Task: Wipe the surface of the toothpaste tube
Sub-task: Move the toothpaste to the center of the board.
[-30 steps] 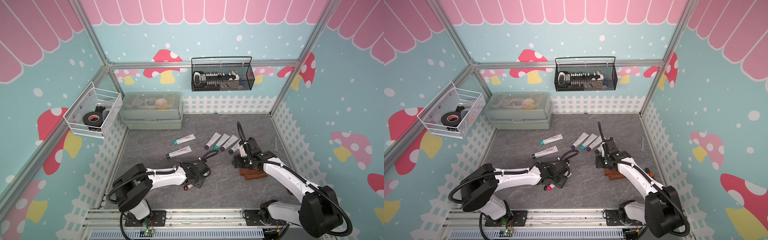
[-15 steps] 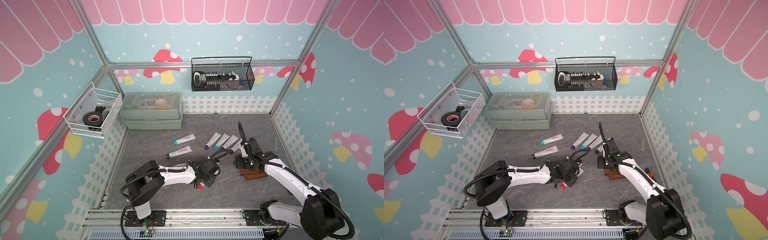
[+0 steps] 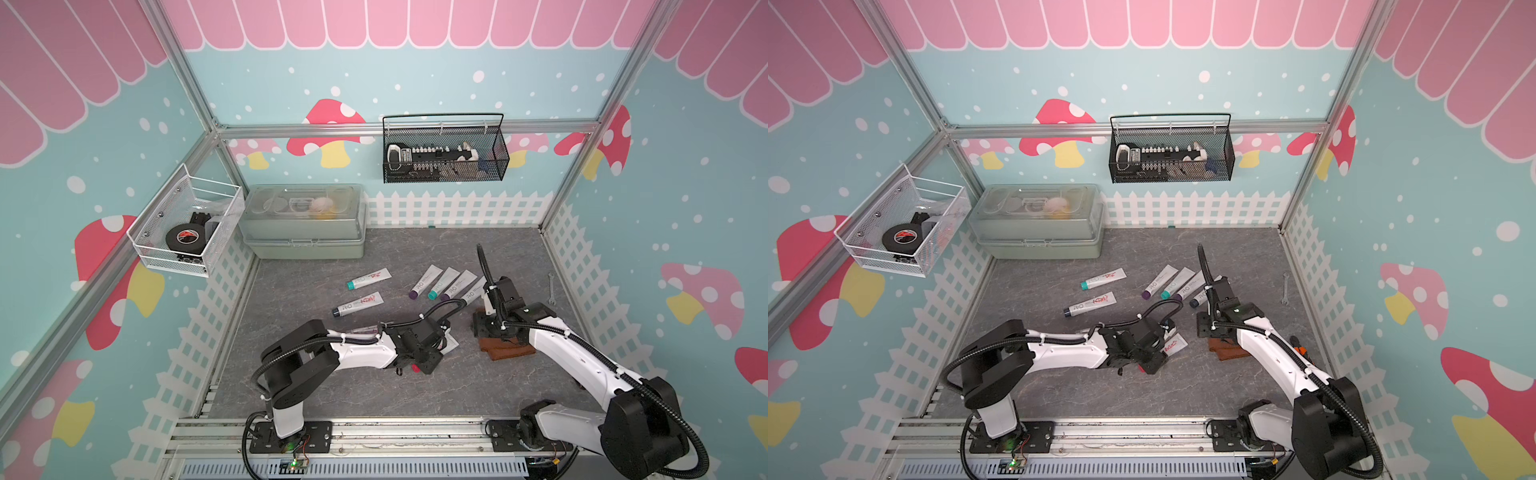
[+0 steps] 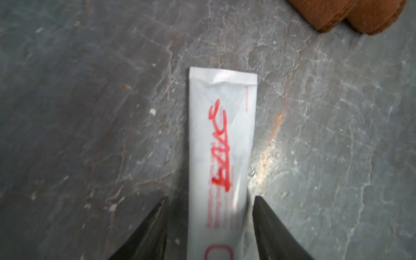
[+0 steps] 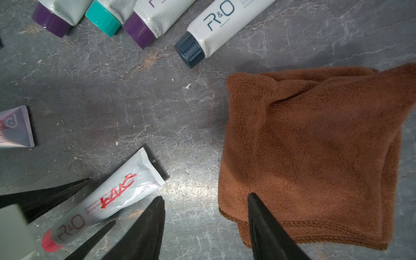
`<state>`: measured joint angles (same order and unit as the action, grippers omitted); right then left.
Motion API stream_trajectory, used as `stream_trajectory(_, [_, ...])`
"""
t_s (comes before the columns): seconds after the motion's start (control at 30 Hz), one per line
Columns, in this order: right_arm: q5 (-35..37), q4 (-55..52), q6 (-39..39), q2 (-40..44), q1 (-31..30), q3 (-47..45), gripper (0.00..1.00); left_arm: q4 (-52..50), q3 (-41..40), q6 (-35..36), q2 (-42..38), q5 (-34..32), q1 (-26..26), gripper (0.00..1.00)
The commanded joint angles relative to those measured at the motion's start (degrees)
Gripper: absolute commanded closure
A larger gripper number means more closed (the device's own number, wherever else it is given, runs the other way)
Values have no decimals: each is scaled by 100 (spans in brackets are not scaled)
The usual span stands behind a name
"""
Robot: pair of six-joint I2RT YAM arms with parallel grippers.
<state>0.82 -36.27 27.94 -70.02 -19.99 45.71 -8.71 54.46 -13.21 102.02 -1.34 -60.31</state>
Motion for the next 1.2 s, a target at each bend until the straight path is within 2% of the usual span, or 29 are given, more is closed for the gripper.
stream_trajectory(0.0, [67, -128, 14, -54, -49, 121, 41, 647, -602, -407, -630, -307, -91, 40])
stream_trajectory(0.23, [67, -69, 22, -213, -45, 128, 41, 1669, -1639, -756, -1092, -361, -146, 41])
stream_trajectory(0.57, [342, -56, 44, -833, -41, 481, 41, 2212, -1905, -792, -835, -290, -160, 42])
stream_trajectory(0.63, [538, -100, 44, -982, -32, 627, 42, 2295, -1903, -770, -743, -262, -165, 45])
stream_trajectory(0.8, [868, -170, -14, -1507, 20, 1031, 42, 2385, -1877, -748, -611, -141, -162, 62])
stream_trajectory(0.93, [1101, -189, -43, -2027, 97, 1281, 44, 2436, -1916, -750, -605, -113, -165, 67])
stream_trajectory(1.17, [1052, -61, -9, -2805, 185, 1372, 47, 2496, -1945, -738, -675, -46, -165, 67])
